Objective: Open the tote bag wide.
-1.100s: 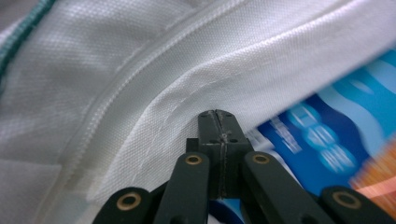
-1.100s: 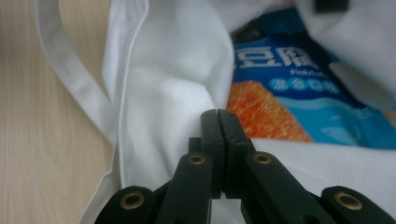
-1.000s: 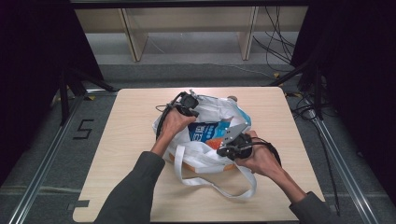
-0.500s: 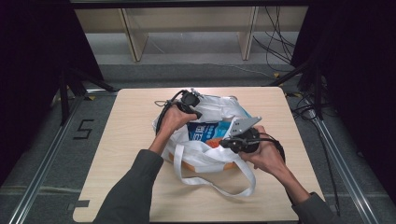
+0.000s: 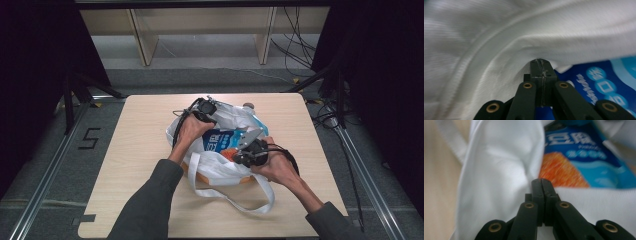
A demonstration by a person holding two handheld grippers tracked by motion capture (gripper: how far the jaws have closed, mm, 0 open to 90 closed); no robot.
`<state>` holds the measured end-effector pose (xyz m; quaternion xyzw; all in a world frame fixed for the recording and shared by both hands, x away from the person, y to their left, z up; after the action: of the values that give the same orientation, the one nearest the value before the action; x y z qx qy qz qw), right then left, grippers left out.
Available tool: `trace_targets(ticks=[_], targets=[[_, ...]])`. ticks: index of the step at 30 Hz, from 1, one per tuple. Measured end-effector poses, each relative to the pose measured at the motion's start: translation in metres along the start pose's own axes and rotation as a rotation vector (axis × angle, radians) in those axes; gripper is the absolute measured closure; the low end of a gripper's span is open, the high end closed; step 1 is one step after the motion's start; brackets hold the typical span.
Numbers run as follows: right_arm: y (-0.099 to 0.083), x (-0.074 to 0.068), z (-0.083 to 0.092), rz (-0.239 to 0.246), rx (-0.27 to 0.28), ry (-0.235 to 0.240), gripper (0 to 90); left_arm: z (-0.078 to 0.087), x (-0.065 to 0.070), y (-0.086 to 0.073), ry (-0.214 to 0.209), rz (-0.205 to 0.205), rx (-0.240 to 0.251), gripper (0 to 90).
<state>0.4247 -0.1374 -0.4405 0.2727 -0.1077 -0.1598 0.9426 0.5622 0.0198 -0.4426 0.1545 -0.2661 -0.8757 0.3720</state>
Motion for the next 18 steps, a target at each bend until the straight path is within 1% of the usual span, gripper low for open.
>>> trace_targets(ticks=[1, 2, 3, 4, 5, 6, 7, 11, 12, 13, 14, 15, 16, 17, 18], targets=[[-0.004, -0.003, 0.002, -0.006, -0.002, 0.018, 90.0, 0.000, -0.002, 0.001, 0.005, 0.001, 0.001, 89.6], [-0.015, -0.011, 0.007, -0.021, -0.033, 0.065, 90.0, 0.000, -0.003, 0.002, 0.015, 0.004, 0.009, 89.6], [-0.019, -0.015, 0.007, -0.013, -0.044, 0.074, 90.0, 0.000, -0.007, 0.004, 0.033, 0.011, 0.017, 89.6], [-0.023, -0.018, 0.007, -0.001, -0.053, 0.089, 90.0, 0.000, -0.007, 0.004, 0.033, 0.011, 0.017, 89.6], [-0.023, -0.018, 0.007, -0.001, -0.053, 0.089, 90.0, 0.000, -0.010, 0.006, 0.053, 0.008, 0.016, 89.6], [-0.028, -0.020, 0.007, -0.009, -0.070, 0.090, 90.0, -0.001, -0.012, 0.007, 0.059, 0.019, 0.015, 89.6], [-0.034, -0.025, 0.003, 0.001, -0.102, 0.105, 90.0, -0.002, -0.014, 0.009, 0.054, 0.031, 0.019, 89.6], [-0.034, -0.026, 0.006, 0.010, -0.103, 0.113, 90.0, -0.003, -0.015, 0.011, 0.052, 0.043, 0.023, 89.6], [-0.032, -0.025, 0.007, 0.011, -0.097, 0.114, 90.0, -0.003, -0.014, 0.011, 0.023, 0.052, 0.019, 89.5], [-0.029, -0.024, 0.010, -0.005, -0.083, 0.114, 90.0, 0.000, -0.012, 0.010, 0.008, 0.050, 0.021, 89.4], [-0.024, -0.021, 0.014, -0.013, -0.040, 0.093, 90.0, 0.003, -0.011, 0.010, -0.005, 0.048, 0.031, 89.3], [-0.015, -0.010, 0.024, -0.061, 0.056, 0.064, 90.0, 0.011, -0.007, 0.010, -0.042, 0.059, 0.045, 87.7], [-0.015, -0.010, 0.024, -0.061, 0.056, 0.064, 90.0, 0.011, -0.007, 0.010, -0.042, 0.059, 0.045, 87.3], [-0.009, -0.003, 0.030, -0.077, 0.101, 0.032, 90.0, 0.017, -0.006, 0.011, -0.049, 0.053, 0.058, 87.3], [0.000, 0.014, 0.042, -0.084, 0.181, -0.011, 90.0, 0.024, -0.004, 0.012, -0.064, 0.054, 0.078, 86.9]])
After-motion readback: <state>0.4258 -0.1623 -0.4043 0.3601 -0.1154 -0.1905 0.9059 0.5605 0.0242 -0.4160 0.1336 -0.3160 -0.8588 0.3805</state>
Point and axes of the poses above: each handheld gripper's, and its own axes: z roughly backward along the jaws, y roughly out of its top, x roughly to its right, the point moved 4 cm from there along -z, roughly forward along the jaws, and after that the axes turned 3 degrees about -x, right-handed, at the moved point
